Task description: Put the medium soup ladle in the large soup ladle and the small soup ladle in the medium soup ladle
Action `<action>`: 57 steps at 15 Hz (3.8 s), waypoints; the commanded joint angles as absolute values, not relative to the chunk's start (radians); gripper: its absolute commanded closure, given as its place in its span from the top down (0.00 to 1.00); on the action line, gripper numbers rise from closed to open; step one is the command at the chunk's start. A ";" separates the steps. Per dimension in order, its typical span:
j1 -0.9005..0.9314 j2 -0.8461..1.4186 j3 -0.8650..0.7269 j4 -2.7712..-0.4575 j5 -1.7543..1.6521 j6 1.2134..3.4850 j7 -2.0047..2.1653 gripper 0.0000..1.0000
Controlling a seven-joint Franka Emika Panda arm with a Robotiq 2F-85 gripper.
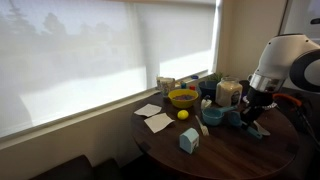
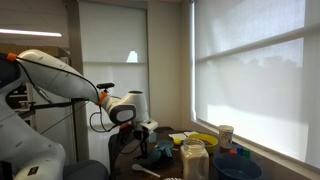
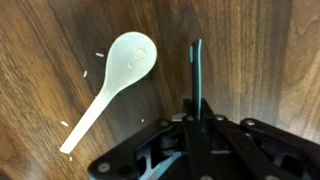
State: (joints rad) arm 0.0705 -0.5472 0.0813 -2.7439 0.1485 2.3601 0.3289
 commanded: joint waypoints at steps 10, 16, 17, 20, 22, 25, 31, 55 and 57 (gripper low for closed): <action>0.203 -0.636 0.033 -2.710 0.304 2.343 0.095 0.02; 0.180 -0.634 0.053 -2.719 0.285 2.356 0.109 0.08; 0.180 -0.634 0.053 -2.719 0.285 2.356 0.109 0.02; 0.176 -0.641 0.005 -2.701 0.286 2.300 0.046 0.02; 0.185 -0.639 -0.040 -2.683 0.303 2.250 -0.016 0.02; 0.184 -0.634 -0.085 -2.641 0.308 2.179 -0.097 0.02; 0.192 -0.583 -0.161 -2.557 0.346 2.059 -0.260 0.02; 0.078 -0.129 -0.147 -2.193 0.499 1.763 -0.491 0.02; 0.067 -0.116 -0.139 -2.180 0.514 1.767 -0.509 0.02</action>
